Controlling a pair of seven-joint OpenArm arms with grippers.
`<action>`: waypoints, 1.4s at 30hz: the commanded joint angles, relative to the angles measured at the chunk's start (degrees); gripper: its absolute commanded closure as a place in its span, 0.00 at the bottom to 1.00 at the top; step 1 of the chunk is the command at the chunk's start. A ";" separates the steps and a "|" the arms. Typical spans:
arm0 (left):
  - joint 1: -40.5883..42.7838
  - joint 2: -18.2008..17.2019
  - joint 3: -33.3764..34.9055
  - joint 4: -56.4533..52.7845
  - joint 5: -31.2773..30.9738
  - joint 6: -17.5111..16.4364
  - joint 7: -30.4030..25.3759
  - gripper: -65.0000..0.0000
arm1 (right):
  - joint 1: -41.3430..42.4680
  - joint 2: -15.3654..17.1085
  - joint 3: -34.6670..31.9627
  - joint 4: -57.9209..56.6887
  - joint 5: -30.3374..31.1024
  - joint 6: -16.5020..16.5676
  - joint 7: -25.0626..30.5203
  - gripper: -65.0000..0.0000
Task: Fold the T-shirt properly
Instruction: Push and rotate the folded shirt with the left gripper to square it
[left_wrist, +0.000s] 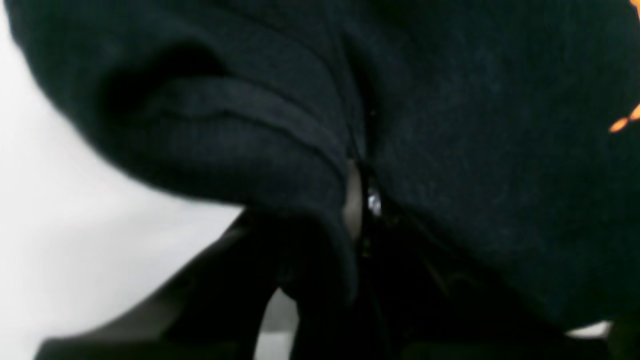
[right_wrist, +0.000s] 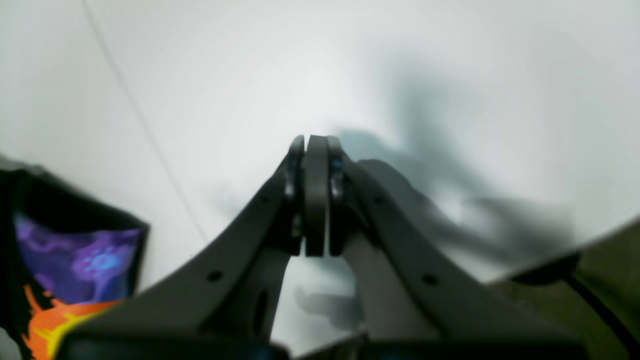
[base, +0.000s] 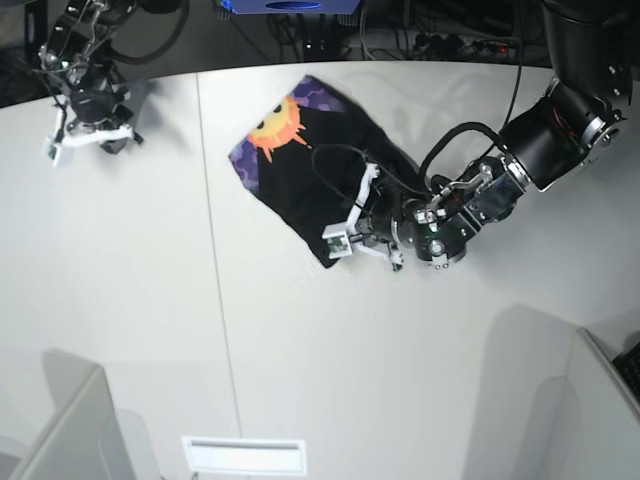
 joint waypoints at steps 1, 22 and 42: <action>-0.51 -0.60 -0.10 0.92 3.83 -1.84 2.37 1.00 | 0.24 0.34 0.85 1.05 0.57 0.36 1.09 1.00; -0.51 7.84 1.48 -2.86 28.10 -10.59 -10.55 1.00 | -2.04 0.16 2.52 0.87 0.57 0.45 1.18 1.00; -6.58 6.61 8.86 -2.95 28.71 -10.59 -23.04 1.00 | -1.96 0.16 2.52 0.87 0.57 0.36 1.18 1.00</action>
